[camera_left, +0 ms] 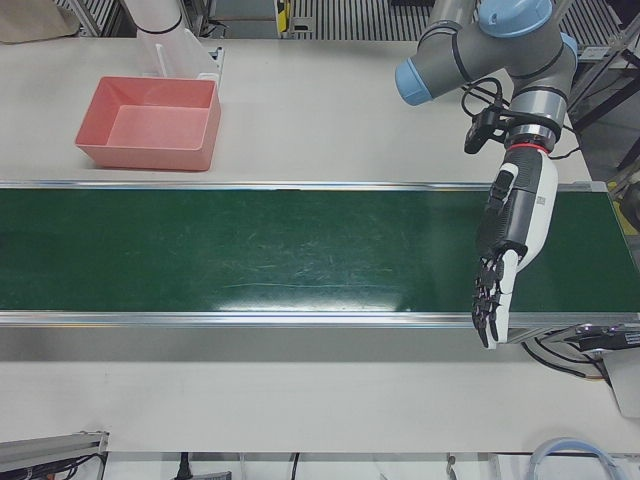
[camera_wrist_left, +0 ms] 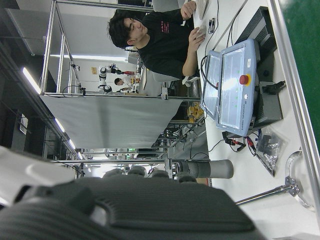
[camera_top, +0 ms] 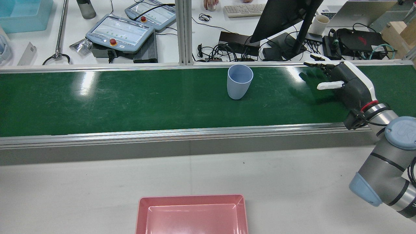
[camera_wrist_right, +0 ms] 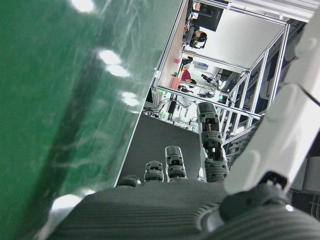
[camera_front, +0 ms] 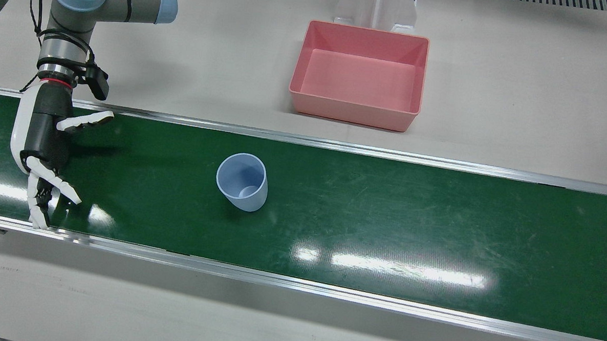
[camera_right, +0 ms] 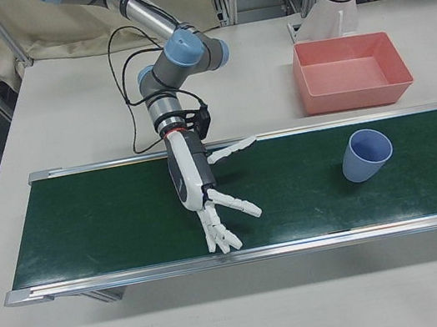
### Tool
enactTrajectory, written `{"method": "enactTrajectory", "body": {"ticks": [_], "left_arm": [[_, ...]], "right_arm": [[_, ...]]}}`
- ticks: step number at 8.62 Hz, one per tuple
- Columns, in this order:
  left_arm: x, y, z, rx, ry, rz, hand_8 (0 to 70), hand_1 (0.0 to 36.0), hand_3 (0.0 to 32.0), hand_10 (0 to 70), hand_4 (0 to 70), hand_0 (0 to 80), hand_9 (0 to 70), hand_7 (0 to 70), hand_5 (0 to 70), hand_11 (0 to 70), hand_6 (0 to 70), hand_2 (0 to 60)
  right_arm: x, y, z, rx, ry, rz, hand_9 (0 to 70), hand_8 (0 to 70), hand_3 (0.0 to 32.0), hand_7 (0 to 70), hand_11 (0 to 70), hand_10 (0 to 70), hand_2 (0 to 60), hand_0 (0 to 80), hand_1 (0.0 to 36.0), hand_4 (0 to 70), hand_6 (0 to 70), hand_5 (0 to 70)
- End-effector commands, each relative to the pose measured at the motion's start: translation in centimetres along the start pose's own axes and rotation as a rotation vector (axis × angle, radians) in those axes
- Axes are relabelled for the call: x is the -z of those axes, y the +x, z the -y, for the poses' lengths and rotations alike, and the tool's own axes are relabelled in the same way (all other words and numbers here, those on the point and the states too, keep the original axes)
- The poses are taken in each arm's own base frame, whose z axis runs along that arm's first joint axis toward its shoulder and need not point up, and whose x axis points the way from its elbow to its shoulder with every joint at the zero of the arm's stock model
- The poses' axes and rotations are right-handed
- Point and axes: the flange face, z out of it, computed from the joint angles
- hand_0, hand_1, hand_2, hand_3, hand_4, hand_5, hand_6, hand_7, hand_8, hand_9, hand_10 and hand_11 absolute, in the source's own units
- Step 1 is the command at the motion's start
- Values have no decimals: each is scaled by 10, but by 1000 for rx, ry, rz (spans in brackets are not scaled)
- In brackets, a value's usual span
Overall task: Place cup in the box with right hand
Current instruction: 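Close the right hand around the light blue cup as it arrives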
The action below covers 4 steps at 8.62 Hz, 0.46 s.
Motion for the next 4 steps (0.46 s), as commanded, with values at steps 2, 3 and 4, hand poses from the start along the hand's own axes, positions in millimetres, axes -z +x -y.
{"method": "enactTrajectory", "body": {"ticks": [2, 3, 4], "left_arm": [[0, 0, 0, 0, 0, 1, 0, 0, 0, 0, 0, 0, 0, 0, 0, 0, 0, 0], [0, 0, 0, 0, 0, 1, 0, 0, 0, 0, 0, 0, 0, 0, 0, 0, 0, 0], [0, 0, 0, 0, 0, -1, 0, 0, 0, 0, 0, 0, 0, 0, 0, 0, 0, 0]], "right_arm": [[0, 4, -3, -1, -4, -6, 84, 25, 0, 194, 10, 2, 90, 442, 66, 226, 42, 20], [0, 4, -3, 0, -4, -6, 85, 25, 0, 194, 9, 1, 23, 461, 39, 260, 42, 20], [0, 5, -3, 0, -4, -7, 85, 25, 0, 196, 10, 2, 23, 461, 38, 265, 42, 19]]}}
